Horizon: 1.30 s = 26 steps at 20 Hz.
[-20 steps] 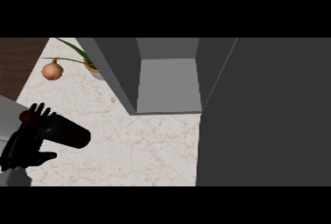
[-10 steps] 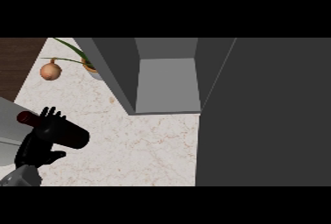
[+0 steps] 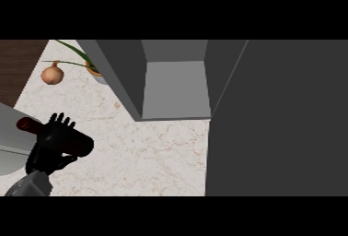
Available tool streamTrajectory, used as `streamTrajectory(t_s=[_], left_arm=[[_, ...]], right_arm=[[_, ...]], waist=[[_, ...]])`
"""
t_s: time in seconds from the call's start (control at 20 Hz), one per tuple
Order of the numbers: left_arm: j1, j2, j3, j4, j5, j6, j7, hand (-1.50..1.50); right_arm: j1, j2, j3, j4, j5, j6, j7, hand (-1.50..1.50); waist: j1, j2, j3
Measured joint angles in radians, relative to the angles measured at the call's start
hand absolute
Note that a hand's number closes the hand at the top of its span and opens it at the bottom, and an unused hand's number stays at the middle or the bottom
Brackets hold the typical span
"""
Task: Pick up the wine, place it into the cabinet and close the cabinet
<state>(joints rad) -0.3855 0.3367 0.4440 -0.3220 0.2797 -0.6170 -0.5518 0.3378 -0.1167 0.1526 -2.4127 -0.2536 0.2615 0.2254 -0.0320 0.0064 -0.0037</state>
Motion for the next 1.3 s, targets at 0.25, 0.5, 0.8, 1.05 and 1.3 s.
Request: streamTrajectory(t_s=[0.25,0.5,0.8,1.05,1.3], left_arm=[[-0.019,-0.010,-0.009,0.025,0.001,-0.053,0.016,1.50],[-0.029,-0.032,-0.029,0.024,-0.009,-0.080,0.029,1.50],[0.022,-0.100,-0.107,-0.089,-0.103,0.072,-0.123,1.50],[0.093,-0.176,-0.171,-0.225,-0.179,0.256,-0.267,1.50],[0.151,-0.203,-0.232,-0.356,-0.255,0.404,-0.306,1.50]], right_arm=[[-0.002,0.008,0.017,0.002,0.000,-0.007,0.009,-1.50],[-0.014,0.009,0.027,0.003,0.002,-0.018,0.025,-1.50],[0.010,0.018,0.036,0.006,0.007,-0.020,0.005,-1.50],[0.017,-0.001,0.007,0.004,0.006,-0.009,0.005,-1.50],[0.022,-0.003,-0.001,0.000,0.005,-0.006,0.005,-1.50]], waist=[[-0.002,0.000,0.000],[0.002,0.000,0.000],[0.013,-0.008,0.005],[0.023,-0.014,0.009],[0.027,-0.015,0.009]])
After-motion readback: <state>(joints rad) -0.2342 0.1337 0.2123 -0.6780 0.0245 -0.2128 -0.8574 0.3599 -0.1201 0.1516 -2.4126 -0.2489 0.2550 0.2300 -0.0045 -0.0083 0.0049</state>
